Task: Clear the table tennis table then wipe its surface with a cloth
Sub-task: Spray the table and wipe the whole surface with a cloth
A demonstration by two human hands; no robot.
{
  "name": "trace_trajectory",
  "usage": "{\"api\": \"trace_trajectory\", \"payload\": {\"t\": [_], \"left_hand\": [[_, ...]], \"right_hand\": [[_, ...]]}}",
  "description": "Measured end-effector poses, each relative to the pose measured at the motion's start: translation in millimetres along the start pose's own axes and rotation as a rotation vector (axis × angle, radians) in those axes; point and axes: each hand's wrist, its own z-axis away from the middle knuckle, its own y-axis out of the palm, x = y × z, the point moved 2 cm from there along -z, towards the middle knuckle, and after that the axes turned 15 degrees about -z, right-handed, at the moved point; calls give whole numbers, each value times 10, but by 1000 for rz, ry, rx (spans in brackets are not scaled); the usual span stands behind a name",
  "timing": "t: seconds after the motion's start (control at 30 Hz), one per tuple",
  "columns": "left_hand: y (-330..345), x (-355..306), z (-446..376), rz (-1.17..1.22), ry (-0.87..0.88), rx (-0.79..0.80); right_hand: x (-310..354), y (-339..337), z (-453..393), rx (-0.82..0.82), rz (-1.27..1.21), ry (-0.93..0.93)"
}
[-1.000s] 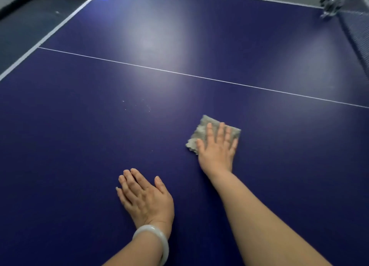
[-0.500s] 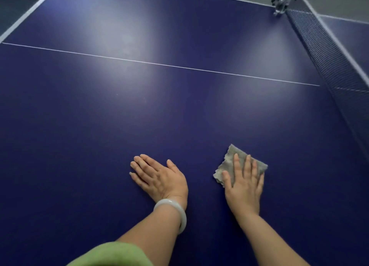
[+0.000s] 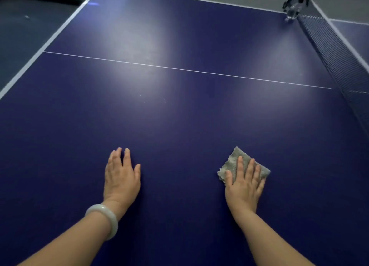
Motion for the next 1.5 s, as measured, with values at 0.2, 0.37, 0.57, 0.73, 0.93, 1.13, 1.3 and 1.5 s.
{"api": "trace_trajectory", "payload": {"t": [0.2, 0.37, 0.57, 0.73, 0.93, 1.13, 1.3, 1.5], "left_hand": [[91, 433, -320, -87, -181, -12], [154, 401, -354, -115, -200, -54], [145, 411, -370, -140, -210, -65], [155, 412, -395, -151, -213, -59], [188, 414, -406, -159, -223, -71], [219, 424, -419, -153, -234, -126], [234, 431, -419, -161, -221, -122], [221, 425, -428, -142, -221, -143]], "right_hand": [[821, 505, 591, 53, 17, -383], [723, 484, 364, 216, 191, -895], [242, 55, -490, -38, 2, -1], [1116, 378, -422, 25, 6, -134], [1553, 643, -354, 341, 140, -852], [1331, 324, -1354, 21, -3, -109], [2145, 675, -1129, 165, 40, -428], [2201, 734, -1213, 294, 153, -778]]}}
